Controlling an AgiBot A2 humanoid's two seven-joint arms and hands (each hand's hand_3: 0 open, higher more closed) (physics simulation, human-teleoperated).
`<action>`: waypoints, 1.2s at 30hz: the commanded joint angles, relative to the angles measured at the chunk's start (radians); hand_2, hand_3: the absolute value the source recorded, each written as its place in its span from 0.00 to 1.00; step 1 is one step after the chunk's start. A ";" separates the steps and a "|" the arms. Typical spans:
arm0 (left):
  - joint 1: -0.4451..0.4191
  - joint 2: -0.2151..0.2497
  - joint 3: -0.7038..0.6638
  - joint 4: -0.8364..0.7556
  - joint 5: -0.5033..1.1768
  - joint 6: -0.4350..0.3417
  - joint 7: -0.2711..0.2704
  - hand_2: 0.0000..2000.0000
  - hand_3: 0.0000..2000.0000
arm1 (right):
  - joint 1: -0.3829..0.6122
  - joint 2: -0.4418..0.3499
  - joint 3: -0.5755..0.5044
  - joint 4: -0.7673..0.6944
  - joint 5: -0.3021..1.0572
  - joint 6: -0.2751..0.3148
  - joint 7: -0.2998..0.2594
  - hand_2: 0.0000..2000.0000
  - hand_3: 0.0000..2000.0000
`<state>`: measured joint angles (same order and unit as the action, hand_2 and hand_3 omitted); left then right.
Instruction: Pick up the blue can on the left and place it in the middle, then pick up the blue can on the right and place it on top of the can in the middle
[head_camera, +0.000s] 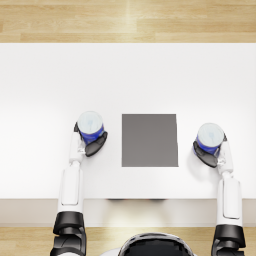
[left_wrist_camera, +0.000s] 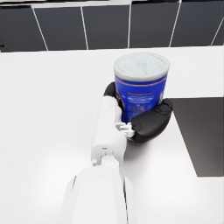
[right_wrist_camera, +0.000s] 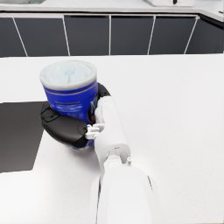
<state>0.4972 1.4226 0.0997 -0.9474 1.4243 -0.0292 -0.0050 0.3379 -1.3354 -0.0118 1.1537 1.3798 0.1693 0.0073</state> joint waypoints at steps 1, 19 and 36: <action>-0.001 0.002 0.034 -0.166 0.000 0.003 0.000 1.00 0.76 | -0.013 -0.001 0.015 0.206 0.000 0.007 0.003 1.00 0.76; 0.083 0.092 0.364 -0.131 -0.171 -0.018 0.001 1.00 0.76 | 0.006 -0.037 0.071 0.543 0.000 0.023 0.011 1.00 0.76; 0.132 0.140 0.517 0.123 -0.200 -0.014 -0.342 1.00 0.76 | 0.222 -0.140 0.224 0.539 0.000 0.017 0.009 1.00 0.76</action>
<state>0.6003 1.5454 0.6341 -0.8553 1.2249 -0.0458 -0.3473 0.5131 -1.4588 0.1886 1.6963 1.3794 0.1838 0.0157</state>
